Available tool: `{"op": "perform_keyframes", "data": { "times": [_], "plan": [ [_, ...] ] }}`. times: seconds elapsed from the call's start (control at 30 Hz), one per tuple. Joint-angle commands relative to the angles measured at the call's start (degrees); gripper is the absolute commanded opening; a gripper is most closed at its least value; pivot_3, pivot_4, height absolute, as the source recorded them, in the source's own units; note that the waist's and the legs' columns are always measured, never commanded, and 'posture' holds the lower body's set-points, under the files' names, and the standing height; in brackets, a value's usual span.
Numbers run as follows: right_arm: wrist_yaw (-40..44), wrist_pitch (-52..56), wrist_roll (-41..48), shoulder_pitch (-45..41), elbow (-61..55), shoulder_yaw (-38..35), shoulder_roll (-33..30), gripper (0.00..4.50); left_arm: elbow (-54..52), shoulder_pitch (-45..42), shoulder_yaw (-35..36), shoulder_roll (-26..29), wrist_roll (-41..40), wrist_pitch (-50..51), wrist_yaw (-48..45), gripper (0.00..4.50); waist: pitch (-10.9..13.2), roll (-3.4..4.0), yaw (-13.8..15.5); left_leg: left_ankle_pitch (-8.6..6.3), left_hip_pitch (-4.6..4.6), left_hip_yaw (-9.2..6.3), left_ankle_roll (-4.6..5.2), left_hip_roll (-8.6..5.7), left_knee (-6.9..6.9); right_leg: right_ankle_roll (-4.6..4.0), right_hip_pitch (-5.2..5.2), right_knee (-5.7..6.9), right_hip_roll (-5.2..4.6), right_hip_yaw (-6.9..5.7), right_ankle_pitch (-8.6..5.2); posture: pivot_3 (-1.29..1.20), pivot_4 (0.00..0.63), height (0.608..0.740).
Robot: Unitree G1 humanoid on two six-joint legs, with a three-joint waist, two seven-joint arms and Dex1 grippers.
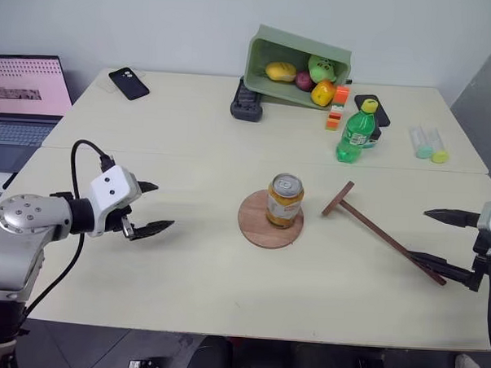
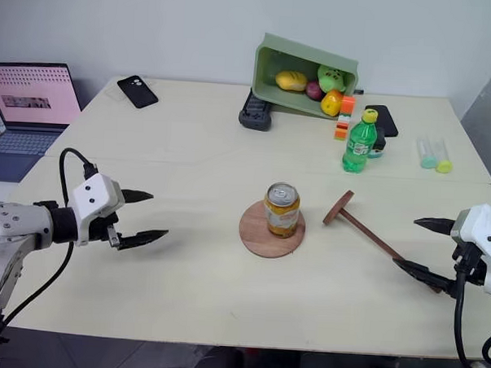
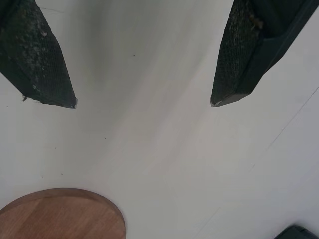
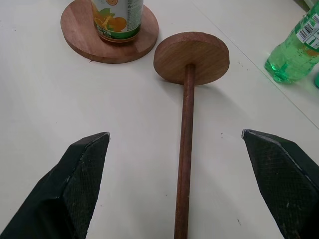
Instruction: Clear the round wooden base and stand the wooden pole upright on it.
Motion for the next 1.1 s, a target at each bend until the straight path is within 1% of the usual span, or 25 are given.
{"op": "perform_keyframes", "data": {
  "times": [0.03,0.17,0.3,0.5,0.67,0.73,0.83,1.0,1.1],
  "plan": [
    [-0.41,-1.23,-0.05,-0.14,-1.57,-1.24,-0.17,4.46,-0.76,-1.20,0.28,0.29,-0.84,-1.35,-0.73,4.50,0.00,0.00,0.00,0.00,0.00,0.00,0.00,0.00,0.00,0.00,0.00,0.00,0.00,0.00,0.00,0.00,0.150,0.740],
    [-0.92,-0.96,0.30,-0.02,-2.45,-0.90,0.15,4.46,-1.35,-1.89,-0.18,-0.09,-0.55,-0.17,0.05,4.50,0.00,0.00,0.00,0.00,0.00,0.01,0.00,0.00,0.00,0.00,0.00,0.00,0.00,0.01,0.00,0.00,0.150,0.740],
    [-1.43,-0.73,0.56,0.40,-3.29,-0.81,0.50,4.46,-1.57,-2.24,0.21,-0.70,-2.57,-0.56,-1.64,4.50,0.00,0.00,0.00,0.00,0.00,0.01,0.00,0.00,0.00,0.00,0.00,0.01,0.00,0.00,0.00,0.00,0.150,0.740],
    [-2.35,0.37,1.59,1.09,-5.57,-1.38,1.32,4.46,1.37,-6.24,-1.10,-1.40,-3.80,-0.50,-3.71,4.50,0.00,0.00,0.02,0.00,-0.01,0.02,0.00,-0.02,0.07,0.00,0.01,0.05,0.01,-0.02,0.00,0.00,0.150,0.740],
    [-4.18,3.39,4.35,0.82,-8.77,-2.10,2.33,4.46,2.24,-10.54,-3.76,-3.93,-4.71,0.24,-4.36,4.50,0.00,-0.01,0.04,0.00,-0.02,0.03,0.00,-0.03,0.11,0.00,0.02,0.08,0.01,-0.03,0.00,0.00,0.150,0.740],
    [-5.38,5.93,6.54,0.71,-11.01,-2.67,2.32,4.46,2.84,-12.08,-5.82,-5.39,-4.42,-0.45,-5.01,4.50,0.00,-0.01,0.04,0.00,-0.04,0.03,0.00,-0.03,0.18,0.00,0.02,0.11,0.01,-0.03,0.00,0.00,0.150,0.740],
    [-7.83,10.44,12.02,1.10,-16.57,-3.25,2.91,4.46,4.95,-15.79,-10.50,-9.09,-3.63,-2.28,-6.88,4.50,0.00,-0.01,0.17,0.00,-0.07,0.03,0.00,-0.06,0.27,0.00,0.03,0.18,0.02,-0.05,0.00,0.00,0.150,0.740],
    [-14.48,14.68,18.32,0.60,-24.00,-1.54,4.69,4.46,10.91,-21.89,-16.41,-15.40,-1.42,-6.15,-8.98,4.50,0.01,-0.06,0.14,-0.01,-0.16,-0.06,0.01,-0.06,0.59,0.00,0.12,0.27,0.05,-0.11,0.00,0.00,0.150,0.740],
    [-18.29,16.13,20.71,-0.17,-26.17,-0.59,5.45,4.46,14.73,-24.75,-18.42,-18.62,-0.73,-8.45,-10.07,4.50,0.01,-0.06,0.13,-0.01,-0.08,-0.06,0.01,-0.09,0.61,0.00,0.23,0.27,0.05,-0.14,0.00,0.00,0.150,0.740]
  ]
}}
